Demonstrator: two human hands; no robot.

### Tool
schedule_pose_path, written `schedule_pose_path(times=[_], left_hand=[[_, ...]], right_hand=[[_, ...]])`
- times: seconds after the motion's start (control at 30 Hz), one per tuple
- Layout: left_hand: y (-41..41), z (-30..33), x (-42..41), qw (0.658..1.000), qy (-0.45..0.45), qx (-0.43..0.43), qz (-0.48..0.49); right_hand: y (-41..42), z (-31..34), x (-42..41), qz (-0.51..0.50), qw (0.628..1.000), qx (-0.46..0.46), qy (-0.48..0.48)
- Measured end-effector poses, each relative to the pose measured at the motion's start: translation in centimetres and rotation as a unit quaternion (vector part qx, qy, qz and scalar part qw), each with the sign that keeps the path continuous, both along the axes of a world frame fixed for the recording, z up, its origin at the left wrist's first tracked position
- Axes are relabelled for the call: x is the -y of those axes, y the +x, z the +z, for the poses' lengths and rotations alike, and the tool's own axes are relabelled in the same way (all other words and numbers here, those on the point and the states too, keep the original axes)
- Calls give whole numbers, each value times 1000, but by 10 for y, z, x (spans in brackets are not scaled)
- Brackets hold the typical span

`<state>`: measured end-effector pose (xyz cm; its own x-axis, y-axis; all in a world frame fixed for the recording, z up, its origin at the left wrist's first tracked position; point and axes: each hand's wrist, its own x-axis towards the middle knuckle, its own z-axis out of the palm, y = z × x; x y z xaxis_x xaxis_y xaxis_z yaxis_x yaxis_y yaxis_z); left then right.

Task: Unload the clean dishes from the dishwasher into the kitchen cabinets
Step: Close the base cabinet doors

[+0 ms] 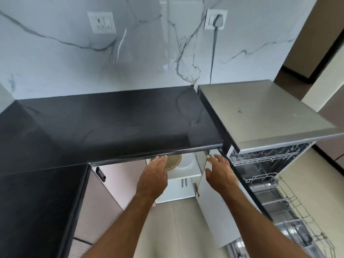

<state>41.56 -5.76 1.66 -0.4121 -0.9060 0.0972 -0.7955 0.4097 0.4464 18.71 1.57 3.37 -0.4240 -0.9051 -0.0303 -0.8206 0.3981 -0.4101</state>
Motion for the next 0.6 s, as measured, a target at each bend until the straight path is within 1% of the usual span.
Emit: schedule_pose_path(times=[0.17,0.37,0.5,0.6], left_hand=[[-33,0,-17,1000,5,-14,23],[-72,-8,-57,998,35,1,46],[-83,-13,-78,997,53,17,58],[-93,-21,-91,995,47,28,80]], right_hand=[[-43,-4,-21,50,999,-6,15],[-98,-25,-52,65,996,-17,61],[-115,-44,-64,81,992,10,97],[-115,-57,-70,108,987,52,108]])
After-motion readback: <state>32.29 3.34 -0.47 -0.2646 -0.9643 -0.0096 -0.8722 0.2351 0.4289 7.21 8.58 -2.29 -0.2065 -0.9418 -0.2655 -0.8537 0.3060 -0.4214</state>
